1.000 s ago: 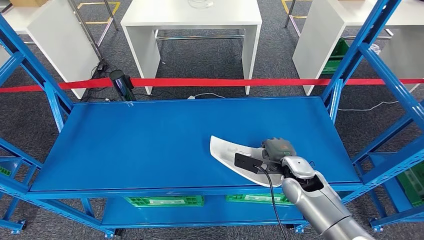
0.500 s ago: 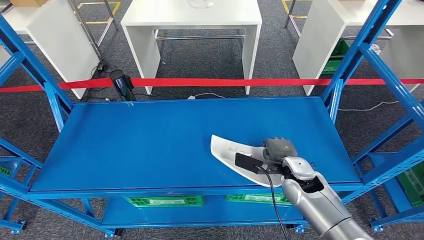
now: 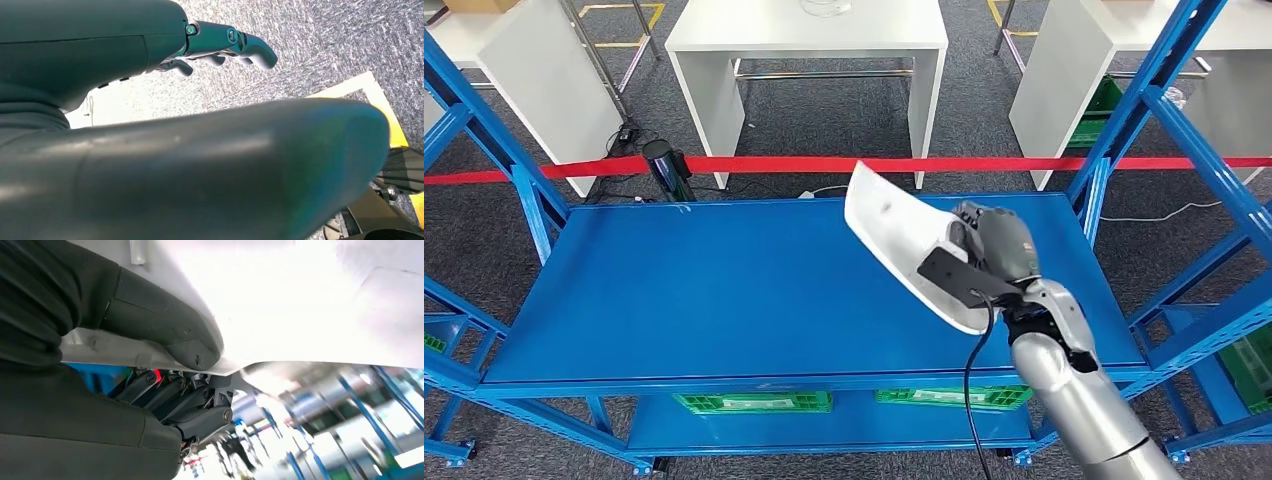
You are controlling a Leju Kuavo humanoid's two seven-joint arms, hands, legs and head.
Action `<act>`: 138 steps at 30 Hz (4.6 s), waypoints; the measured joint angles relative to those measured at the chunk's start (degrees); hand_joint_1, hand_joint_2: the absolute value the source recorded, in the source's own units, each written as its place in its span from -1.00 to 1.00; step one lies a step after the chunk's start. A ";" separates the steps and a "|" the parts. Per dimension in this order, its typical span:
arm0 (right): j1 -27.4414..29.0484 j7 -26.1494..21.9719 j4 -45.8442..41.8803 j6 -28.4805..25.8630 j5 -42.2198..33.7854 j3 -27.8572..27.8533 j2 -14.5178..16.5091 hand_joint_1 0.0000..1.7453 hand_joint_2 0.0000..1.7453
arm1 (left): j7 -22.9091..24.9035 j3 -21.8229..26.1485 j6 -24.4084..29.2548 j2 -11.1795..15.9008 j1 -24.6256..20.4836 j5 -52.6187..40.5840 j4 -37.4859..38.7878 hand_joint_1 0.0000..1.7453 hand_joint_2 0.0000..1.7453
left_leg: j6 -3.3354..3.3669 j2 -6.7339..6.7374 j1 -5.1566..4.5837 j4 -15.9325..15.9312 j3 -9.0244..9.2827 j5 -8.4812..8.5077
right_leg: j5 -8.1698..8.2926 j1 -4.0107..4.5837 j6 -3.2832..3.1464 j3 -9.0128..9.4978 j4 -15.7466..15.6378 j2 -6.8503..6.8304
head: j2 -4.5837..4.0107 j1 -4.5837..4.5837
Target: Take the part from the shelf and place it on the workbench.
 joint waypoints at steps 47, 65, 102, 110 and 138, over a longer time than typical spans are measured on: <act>10.55 -25.04 -20.41 -13.94 -27.87 -16.92 8.38 1.00 1.00 | 0.09 2.42 2.95 -0.11 0.01 0.45 -0.29 -1.00 -1.00 | -0.02 0.93 -0.15 -0.90 4.97 -3.53 | 5.30 -0.18 -0.12 -4.81 0.25 -0.86 | 0.00 -0.20; 12.94 -27.68 -21.52 -14.49 -28.76 -19.05 8.69 1.00 1.00 | -0.86 3.36 3.57 0.31 -0.43 0.72 -0.57 -1.00 -1.00 | -1.41 1.14 0.48 2.54 -4.77 1.51 | -1.66 -0.05 -1.60 2.46 -0.38 -0.90 | 0.00 0.03; 10.60 -29.87 -11.58 -12.00 -36.80 -24.46 12.42 1.00 1.00 | -3.00 6.23 5.40 1.17 0.95 2.08 -0.58 -1.00 -1.00 | -2.18 1.28 0.63 15.60 -4.97 -5.63 | 3.57 0.00 -1.63 -3.65 -0.11 -1.11 | 0.01 -0.28; 9.68 -28.41 -11.43 -13.01 -34.85 -25.09 12.43 1.00 1.00 | -2.80 6.63 5.11 0.52 -0.90 2.24 -0.74 -1.00 -1.00 | 0.97 1.36 -0.09 -2.02 6.15 -3.50 | 7.26 -0.17 0.75 -6.01 -0.68 -1.25 | 0.00 -0.46; 12.79 -14.41 -11.00 -14.76 -9.95 -26.75 11.16 1.00 1.00 | -1.43 6.70 4.13 0.14 -0.88 0.54 -0.83 -1.00 -1.00 | -0.29 0.98 0.11 -1.18 6.56 -4.79 | 6.24 -0.06 0.44 -5.00 -0.56 -1.42 | 0.00 -0.48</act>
